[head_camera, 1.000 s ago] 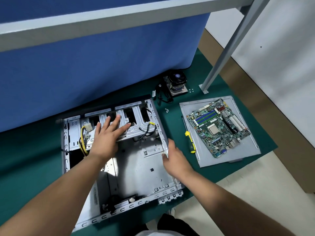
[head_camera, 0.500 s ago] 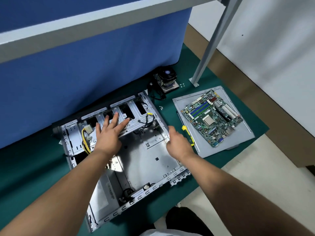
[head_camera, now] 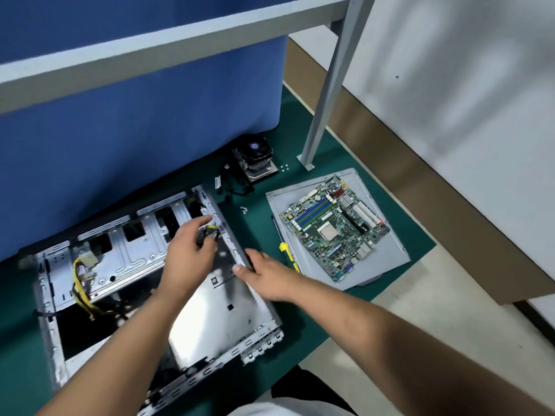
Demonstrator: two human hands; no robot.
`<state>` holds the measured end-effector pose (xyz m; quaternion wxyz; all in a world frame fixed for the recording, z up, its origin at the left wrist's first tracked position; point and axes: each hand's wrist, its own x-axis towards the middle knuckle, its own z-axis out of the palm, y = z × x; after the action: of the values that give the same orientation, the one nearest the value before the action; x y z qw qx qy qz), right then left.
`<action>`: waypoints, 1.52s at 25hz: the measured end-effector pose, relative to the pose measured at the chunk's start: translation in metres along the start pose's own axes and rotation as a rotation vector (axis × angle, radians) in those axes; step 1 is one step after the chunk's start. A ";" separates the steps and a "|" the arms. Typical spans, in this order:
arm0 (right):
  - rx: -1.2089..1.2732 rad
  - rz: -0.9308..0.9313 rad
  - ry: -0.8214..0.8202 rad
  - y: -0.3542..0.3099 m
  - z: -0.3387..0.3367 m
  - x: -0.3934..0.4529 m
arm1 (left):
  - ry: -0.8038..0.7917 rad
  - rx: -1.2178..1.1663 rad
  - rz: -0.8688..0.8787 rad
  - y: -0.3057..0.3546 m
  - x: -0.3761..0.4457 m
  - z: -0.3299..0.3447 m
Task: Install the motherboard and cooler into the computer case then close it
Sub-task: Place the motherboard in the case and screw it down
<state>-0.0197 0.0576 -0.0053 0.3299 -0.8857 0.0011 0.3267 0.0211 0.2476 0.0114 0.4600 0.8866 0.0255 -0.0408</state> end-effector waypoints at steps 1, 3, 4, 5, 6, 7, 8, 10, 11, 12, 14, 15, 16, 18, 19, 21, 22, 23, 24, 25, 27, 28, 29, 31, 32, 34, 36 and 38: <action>-0.034 -0.045 -0.015 0.021 -0.023 0.000 | -0.030 -0.098 -0.013 0.018 0.001 0.018; -0.070 -0.029 0.115 0.076 -0.077 0.002 | -0.086 -0.214 -0.023 0.046 0.006 0.056; -0.074 0.035 0.207 0.105 -0.103 0.002 | -0.132 -0.220 -0.027 0.057 0.008 0.076; -0.092 0.115 0.289 0.133 -0.127 0.003 | -0.211 -0.218 -0.065 0.066 0.009 0.096; -0.126 0.200 0.346 0.160 -0.149 0.004 | -0.311 -0.229 -0.158 0.074 0.010 0.120; -0.164 0.286 0.374 0.184 -0.168 0.007 | -0.409 -0.262 -0.295 0.081 0.010 0.144; -0.198 0.361 0.371 0.207 -0.181 0.011 | -0.490 -0.314 -0.449 0.087 0.011 0.165; -0.231 0.446 0.307 0.239 -0.196 0.020 | -0.551 -0.432 -0.716 0.090 0.012 0.198; -0.223 0.455 0.272 0.251 -0.198 0.024 | -0.542 -0.485 -0.810 0.088 0.012 0.210; -0.209 0.455 0.241 0.259 -0.196 0.027 | -0.524 -0.529 -0.880 0.085 0.011 0.218; -0.199 0.457 0.227 0.268 -0.186 0.033 | -0.500 -0.570 -0.958 0.077 0.011 0.230; -0.210 0.469 0.260 0.271 -0.182 0.035 | -0.483 -0.583 -0.984 0.075 0.010 0.236; -0.220 0.485 0.308 0.273 -0.178 0.036 | -0.457 -0.604 -1.008 0.074 0.009 0.241; -0.214 0.503 0.386 0.275 -0.176 0.037 | -0.396 -0.672 -1.049 0.075 0.007 0.247; -0.221 0.510 0.394 0.277 -0.176 0.037 | -0.365 -0.720 -1.075 0.076 0.008 0.248; -0.278 0.519 0.370 0.279 -0.178 0.038 | -0.343 -0.811 -1.123 0.081 0.009 0.245; -0.310 0.524 0.361 0.280 -0.177 0.037 | -0.340 -0.845 -1.137 0.081 0.010 0.244; -0.345 0.529 0.359 0.279 -0.177 0.037 | -0.325 -0.876 -1.140 0.080 0.011 0.243; -0.382 0.531 0.360 0.277 -0.177 0.036 | -0.305 -0.899 -1.142 0.081 0.012 0.243; -0.417 0.529 0.366 0.274 -0.177 0.035 | -0.285 -0.902 -1.142 0.081 0.012 0.243; -0.449 0.526 0.379 0.269 -0.178 0.029 | -0.249 -0.893 -1.141 0.079 0.012 0.242; -0.441 0.524 0.389 0.266 -0.179 0.025 | -0.245 -0.893 -1.136 0.080 0.011 0.240; -0.428 0.518 0.400 0.263 -0.180 0.019 | -0.260 -0.889 -1.124 0.082 0.011 0.236; -0.421 0.497 0.426 0.253 -0.185 0.004 | -0.322 -0.866 -1.060 0.087 0.012 0.225; -0.428 0.486 0.436 0.245 -0.186 -0.005 | -0.339 -0.845 -1.014 0.089 0.011 0.216; -0.423 0.457 0.459 0.222 -0.188 -0.023 | -0.309 -0.816 -0.908 0.095 0.009 0.193; -0.351 0.420 0.490 0.191 -0.185 -0.040 | -0.339 -0.890 -0.761 0.097 0.006 0.156; -0.242 0.360 0.511 0.156 -0.177 -0.052 | -0.422 -1.037 -0.664 0.094 0.001 0.114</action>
<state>0.0080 -0.1793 0.0342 0.1483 -0.9573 0.2013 0.1448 0.0243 0.1001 0.0228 0.7863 0.4675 0.2238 -0.3363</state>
